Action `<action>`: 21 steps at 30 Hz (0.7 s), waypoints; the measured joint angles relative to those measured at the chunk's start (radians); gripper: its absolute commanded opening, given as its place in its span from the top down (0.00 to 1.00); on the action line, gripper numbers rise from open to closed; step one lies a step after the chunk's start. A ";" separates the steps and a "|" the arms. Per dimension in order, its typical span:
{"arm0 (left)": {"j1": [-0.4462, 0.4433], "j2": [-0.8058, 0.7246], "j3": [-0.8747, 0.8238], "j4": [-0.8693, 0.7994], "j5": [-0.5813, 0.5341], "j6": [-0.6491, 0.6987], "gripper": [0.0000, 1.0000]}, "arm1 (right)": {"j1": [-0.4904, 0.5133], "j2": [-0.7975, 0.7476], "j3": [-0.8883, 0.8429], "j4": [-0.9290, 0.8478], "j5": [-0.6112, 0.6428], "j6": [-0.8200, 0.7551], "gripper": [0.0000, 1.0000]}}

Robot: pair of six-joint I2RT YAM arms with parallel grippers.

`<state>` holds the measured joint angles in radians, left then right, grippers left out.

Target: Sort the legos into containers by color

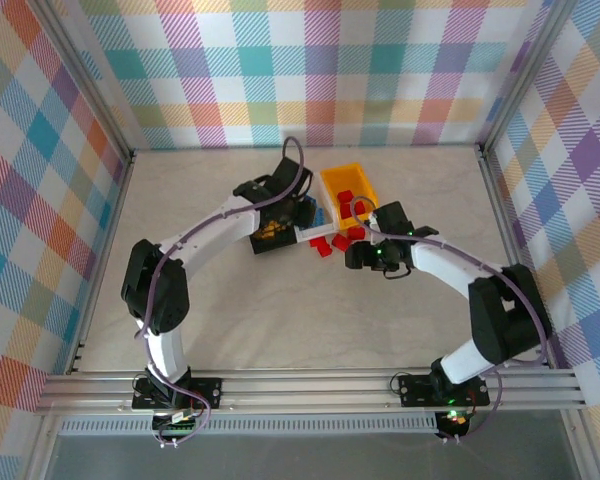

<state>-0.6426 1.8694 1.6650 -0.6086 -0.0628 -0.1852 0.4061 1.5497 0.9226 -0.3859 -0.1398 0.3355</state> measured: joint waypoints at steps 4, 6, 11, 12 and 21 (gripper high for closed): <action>0.021 0.137 0.198 -0.016 -0.010 0.019 0.73 | 0.000 0.074 0.069 0.026 0.001 0.001 0.31; 0.039 0.225 0.276 -0.033 -0.011 0.023 0.72 | 0.000 0.105 0.103 0.031 0.010 0.000 0.32; 0.079 0.413 0.414 -0.098 -0.020 0.026 0.66 | 0.000 0.186 0.170 0.045 0.034 0.000 0.34; 0.085 0.435 0.432 -0.111 -0.022 0.027 0.64 | 0.000 0.200 0.177 0.050 0.035 0.000 0.34; 0.114 0.481 0.509 -0.151 -0.025 0.033 0.42 | 0.000 0.320 0.245 0.074 0.034 -0.037 0.34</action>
<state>-0.5289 2.3501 2.1735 -0.7593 -0.0879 -0.1524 0.4061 1.8694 1.1679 -0.3122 -0.1055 0.2985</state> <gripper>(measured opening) 0.558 0.663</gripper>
